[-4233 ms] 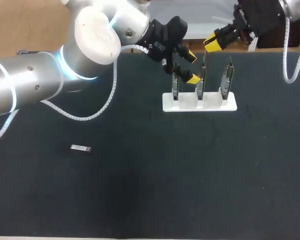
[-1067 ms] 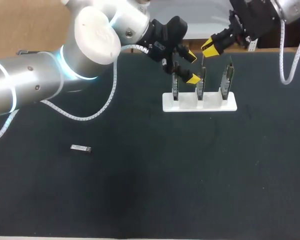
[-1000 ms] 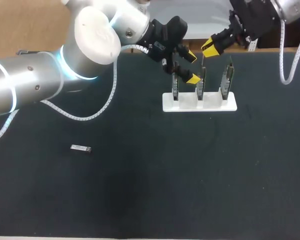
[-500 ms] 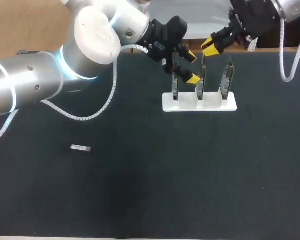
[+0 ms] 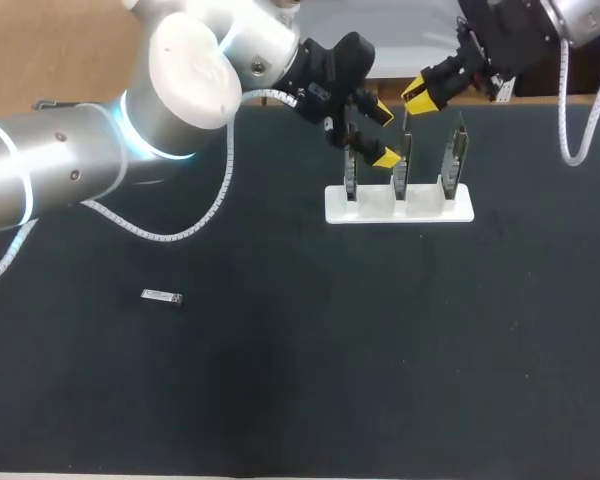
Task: Pick up the optical module with the left hand, and insert it into the network port with the right hand.
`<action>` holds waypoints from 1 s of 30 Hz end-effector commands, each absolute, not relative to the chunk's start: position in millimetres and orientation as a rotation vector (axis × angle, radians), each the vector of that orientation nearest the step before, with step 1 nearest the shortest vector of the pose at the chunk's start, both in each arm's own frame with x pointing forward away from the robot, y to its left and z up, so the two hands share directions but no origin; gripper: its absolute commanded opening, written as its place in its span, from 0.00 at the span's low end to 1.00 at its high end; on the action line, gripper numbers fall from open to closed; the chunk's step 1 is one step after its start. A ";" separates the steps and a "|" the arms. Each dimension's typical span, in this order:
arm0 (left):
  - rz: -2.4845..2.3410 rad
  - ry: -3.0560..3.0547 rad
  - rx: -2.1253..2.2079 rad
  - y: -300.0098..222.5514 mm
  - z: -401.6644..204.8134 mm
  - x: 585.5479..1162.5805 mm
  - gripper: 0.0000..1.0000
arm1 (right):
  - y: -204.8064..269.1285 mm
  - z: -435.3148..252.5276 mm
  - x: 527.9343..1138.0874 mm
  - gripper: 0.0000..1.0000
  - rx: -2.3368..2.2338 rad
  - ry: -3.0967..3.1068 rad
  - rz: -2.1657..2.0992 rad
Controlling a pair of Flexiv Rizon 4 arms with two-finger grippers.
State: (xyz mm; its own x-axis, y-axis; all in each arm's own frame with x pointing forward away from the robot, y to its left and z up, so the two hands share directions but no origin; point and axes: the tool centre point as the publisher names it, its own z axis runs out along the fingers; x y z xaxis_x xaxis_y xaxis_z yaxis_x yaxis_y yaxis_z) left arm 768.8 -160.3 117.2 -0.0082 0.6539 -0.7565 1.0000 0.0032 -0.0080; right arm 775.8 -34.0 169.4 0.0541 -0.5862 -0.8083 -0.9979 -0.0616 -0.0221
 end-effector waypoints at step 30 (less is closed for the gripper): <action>-0.789 1.723 1.712 -161.5 117.4 770.8 1.00 | -37.1 175.1 776.4 0.00 -1.679 1.597 0.779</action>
